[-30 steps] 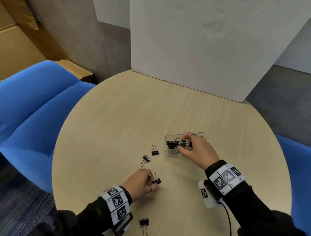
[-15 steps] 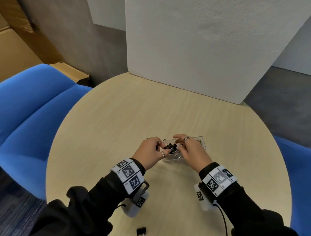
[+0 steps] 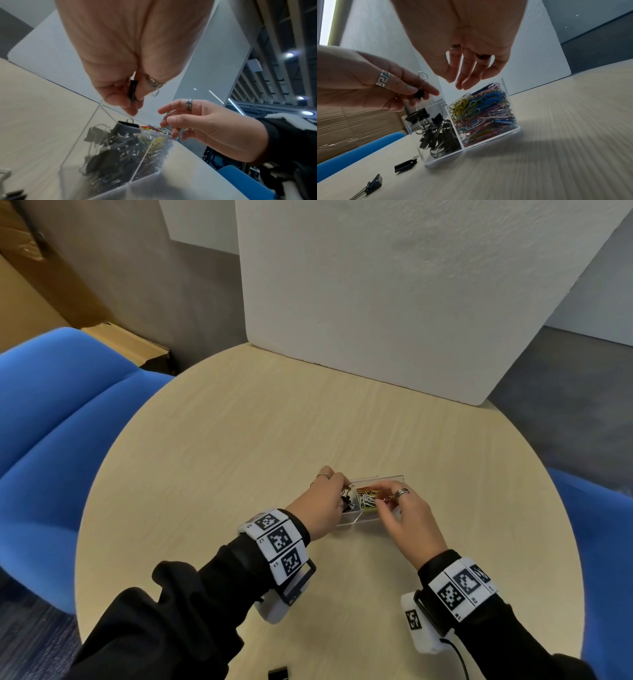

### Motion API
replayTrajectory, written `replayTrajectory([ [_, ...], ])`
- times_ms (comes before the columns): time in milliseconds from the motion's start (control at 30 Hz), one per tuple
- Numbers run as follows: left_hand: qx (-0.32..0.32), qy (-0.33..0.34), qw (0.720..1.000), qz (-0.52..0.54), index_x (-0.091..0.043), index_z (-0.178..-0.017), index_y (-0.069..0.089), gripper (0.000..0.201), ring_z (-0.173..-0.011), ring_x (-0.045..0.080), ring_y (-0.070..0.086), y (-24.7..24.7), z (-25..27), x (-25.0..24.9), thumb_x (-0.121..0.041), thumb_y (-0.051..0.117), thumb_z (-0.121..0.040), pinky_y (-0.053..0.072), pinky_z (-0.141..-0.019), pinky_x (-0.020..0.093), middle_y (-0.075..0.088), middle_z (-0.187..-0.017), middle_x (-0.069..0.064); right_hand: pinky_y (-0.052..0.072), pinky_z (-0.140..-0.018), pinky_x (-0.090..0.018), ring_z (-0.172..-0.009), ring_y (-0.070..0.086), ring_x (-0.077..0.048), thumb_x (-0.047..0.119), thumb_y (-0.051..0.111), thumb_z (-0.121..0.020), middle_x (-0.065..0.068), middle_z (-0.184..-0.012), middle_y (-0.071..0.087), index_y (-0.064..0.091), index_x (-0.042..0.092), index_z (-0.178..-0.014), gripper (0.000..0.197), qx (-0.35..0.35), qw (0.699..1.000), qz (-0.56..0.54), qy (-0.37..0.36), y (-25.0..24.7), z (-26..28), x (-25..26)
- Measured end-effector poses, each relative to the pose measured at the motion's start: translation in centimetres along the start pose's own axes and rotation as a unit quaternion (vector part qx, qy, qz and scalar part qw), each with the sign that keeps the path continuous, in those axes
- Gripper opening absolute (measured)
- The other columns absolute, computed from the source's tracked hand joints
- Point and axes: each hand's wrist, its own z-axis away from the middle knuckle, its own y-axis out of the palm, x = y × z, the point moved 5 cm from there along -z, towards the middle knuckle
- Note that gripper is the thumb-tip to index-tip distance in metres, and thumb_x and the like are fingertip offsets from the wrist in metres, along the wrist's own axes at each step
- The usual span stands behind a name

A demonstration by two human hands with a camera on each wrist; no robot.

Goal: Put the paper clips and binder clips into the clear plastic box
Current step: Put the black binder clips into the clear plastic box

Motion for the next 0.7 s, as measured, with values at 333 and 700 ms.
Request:
replayTrajectory([
  [333,-0.082,0.025,0.994,-0.072,-0.025,-0.129,0.049,0.042,-0.104,0.021,0.059,-1.2,0.5,0.7,-0.010,0.053,-0.090,0.049,-0.088,0.037,0.063,-0.119,0.001,0.045,-0.089,-0.043,-0.086,0.056,-0.009,0.012,0.055,-0.087,0.009,-0.097,0.057,0.059,0.026,-0.106,0.023,0.005,1.000,0.005,-0.008,0.6,0.2,0.5],
  [700,-0.017,-0.066,0.990,-0.127,-0.028,-0.126,0.048,0.038,-0.102,0.013,0.054,-3.2,3.2,7.7,-0.025,0.057,-0.089,0.047,-0.083,0.029,0.056,-0.123,-0.005,0.043,-0.076,-0.021,-0.080,0.053,-0.007,0.015,0.056,-0.087,0.008,-0.095,0.057,0.061,0.024,-0.109,0.024,0.188,0.979,-0.001,-0.084,5.1,1.9,4.1],
])
